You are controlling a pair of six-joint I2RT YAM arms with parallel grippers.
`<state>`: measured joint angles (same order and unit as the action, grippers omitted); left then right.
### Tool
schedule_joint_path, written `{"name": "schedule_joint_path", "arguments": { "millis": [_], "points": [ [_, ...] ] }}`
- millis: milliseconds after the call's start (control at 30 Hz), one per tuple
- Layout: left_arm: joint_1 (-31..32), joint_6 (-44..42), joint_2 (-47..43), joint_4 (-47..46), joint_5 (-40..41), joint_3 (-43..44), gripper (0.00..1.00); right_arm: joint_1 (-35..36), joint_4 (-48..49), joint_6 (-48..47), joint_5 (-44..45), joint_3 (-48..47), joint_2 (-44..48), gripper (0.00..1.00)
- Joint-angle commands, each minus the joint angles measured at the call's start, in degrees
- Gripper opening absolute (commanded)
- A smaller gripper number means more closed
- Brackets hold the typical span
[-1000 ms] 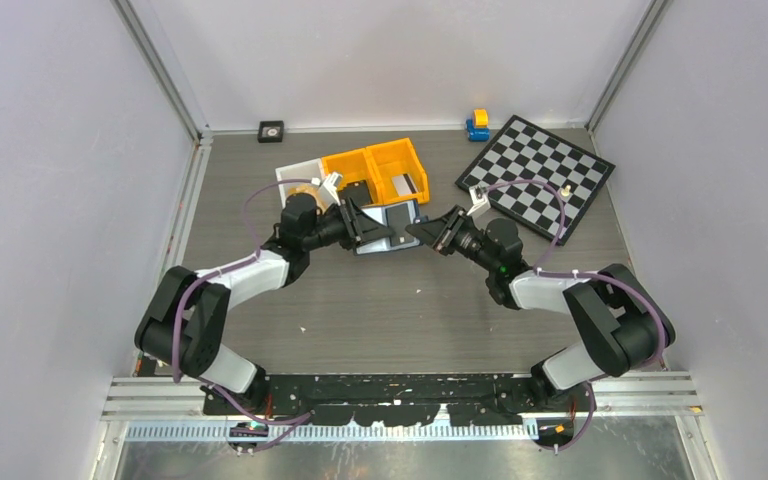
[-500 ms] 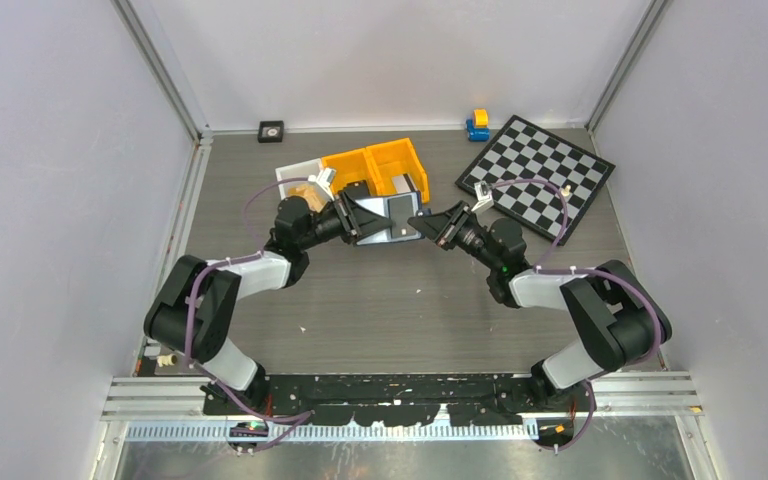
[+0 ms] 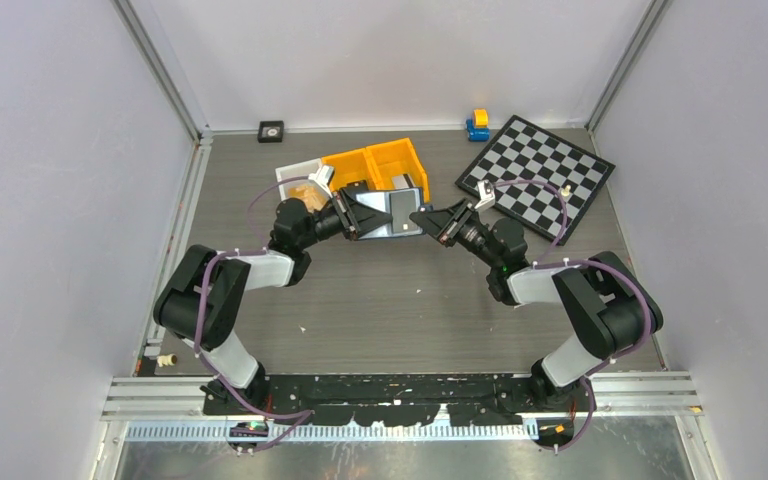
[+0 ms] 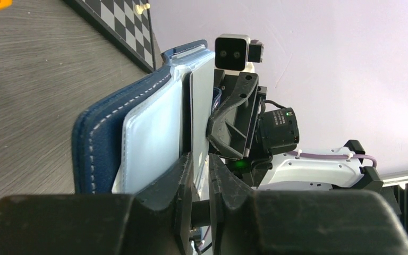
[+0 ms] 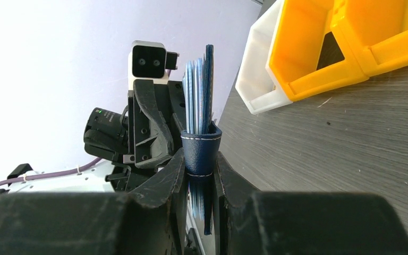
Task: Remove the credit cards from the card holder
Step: Remove the credit card from the card holder.
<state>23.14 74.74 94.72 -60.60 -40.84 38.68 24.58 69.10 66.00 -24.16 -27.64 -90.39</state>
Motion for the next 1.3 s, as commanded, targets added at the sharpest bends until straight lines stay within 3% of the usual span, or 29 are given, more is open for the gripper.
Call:
{"name": "schedule_joint_path", "arguments": {
  "millis": [0, 533, 633, 767, 867, 1000, 1267],
  "points": [
    [2.2, 1.1, -0.7, -6.7, -4.9, 1.6, 0.16, 2.0, 2.3, 0.5, -6.6, -2.0, -0.8, 0.01],
    [2.2, -15.2, -6.4, 25.7, 2.5, 4.1, 0.29, 3.7, 0.6, -1.8, -8.4, -3.2, 1.0, 0.01],
    [2.2, -16.4, -7.5, 26.3, 2.4, 4.2, 0.3, 4.0, -0.8, -2.7, -8.4, -3.6, 1.3, 0.0],
    [2.2, -12.5, -6.5, 18.2, -0.1, 3.1, 0.23, 4.1, -1.4, -2.8, -8.4, -4.0, 0.7, 0.1],
    [2.0, -12.7, -6.0, 19.1, 0.5, 3.1, 0.12, 4.1, -0.8, -2.4, -8.4, -3.9, 0.5, 0.19],
    [0.9, -14.1, -6.4, 23.6, 2.6, 2.8, 0.02, 4.1, -1.0, -2.7, -7.2, -3.1, 1.4, 0.22],
    [0.4, -16.9, -7.2, 30.5, 5.9, 3.1, 0.0, 3.5, -0.8, -2.5, -6.0, -2.2, 1.9, 0.26]
  ]
}}
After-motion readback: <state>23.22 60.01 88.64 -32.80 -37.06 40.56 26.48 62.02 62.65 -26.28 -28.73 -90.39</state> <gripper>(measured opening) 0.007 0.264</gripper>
